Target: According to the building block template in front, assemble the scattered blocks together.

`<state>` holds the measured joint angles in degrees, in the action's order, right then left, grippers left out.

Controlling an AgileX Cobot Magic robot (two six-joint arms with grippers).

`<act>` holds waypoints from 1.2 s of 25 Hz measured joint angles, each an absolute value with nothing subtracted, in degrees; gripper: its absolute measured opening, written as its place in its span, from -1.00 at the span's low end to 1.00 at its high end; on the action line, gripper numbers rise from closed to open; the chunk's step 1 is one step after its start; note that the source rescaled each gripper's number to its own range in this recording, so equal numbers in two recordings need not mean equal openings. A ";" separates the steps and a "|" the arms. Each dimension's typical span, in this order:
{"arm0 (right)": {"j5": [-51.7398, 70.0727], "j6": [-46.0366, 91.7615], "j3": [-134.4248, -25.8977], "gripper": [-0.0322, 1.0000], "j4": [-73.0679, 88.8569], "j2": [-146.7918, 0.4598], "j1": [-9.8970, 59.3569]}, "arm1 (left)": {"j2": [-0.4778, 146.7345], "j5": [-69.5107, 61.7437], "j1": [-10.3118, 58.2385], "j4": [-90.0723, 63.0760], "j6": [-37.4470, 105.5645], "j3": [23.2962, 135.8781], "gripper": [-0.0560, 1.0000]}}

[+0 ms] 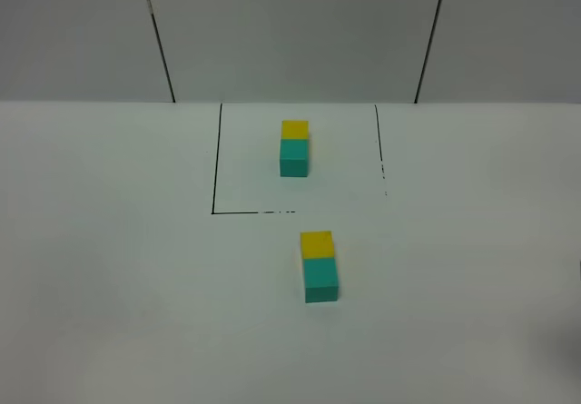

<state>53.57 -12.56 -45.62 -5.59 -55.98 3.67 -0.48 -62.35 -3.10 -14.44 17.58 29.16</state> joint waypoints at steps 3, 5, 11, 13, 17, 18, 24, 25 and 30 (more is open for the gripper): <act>55.94 -12.58 -40.59 1.00 -5.78 -46.65 3.67 | -0.48 -62.35 -3.10 -14.44 17.58 29.16 -0.17; 56.90 -12.27 -38.22 1.00 -5.78 -40.80 3.67 | -0.48 -62.35 -3.10 -14.44 17.58 29.16 -0.17; 58.28 -12.15 -32.98 1.00 -5.60 -26.92 3.67 | -0.48 -62.35 -3.10 -14.44 17.64 29.16 -0.17; 58.94 -11.65 -31.73 1.00 -5.09 -22.92 3.67 | -0.48 -62.35 -3.10 -14.44 17.64 29.16 -0.17; 60.87 -8.82 -30.78 1.00 -2.91 -16.64 3.67 | -0.48 -62.35 -3.10 -14.44 17.64 29.16 -0.17; 61.26 -7.74 -30.78 1.00 -2.18 -15.09 3.67 | -0.48 -62.35 -3.10 -14.44 17.64 29.16 -0.17; 61.99 -1.32 -29.28 1.00 0.00 -6.74 3.67 | -0.48 -62.35 -3.10 -14.44 17.64 29.16 -0.17; 61.63 -0.77 -28.90 1.00 0.00 -5.45 3.67 | -0.48 -62.35 -3.10 -14.44 17.64 29.16 -0.17; 60.89 0.00 -28.69 1.00 0.00 -1.25 3.67 | -0.48 -62.35 -3.10 -14.44 17.64 29.16 -0.17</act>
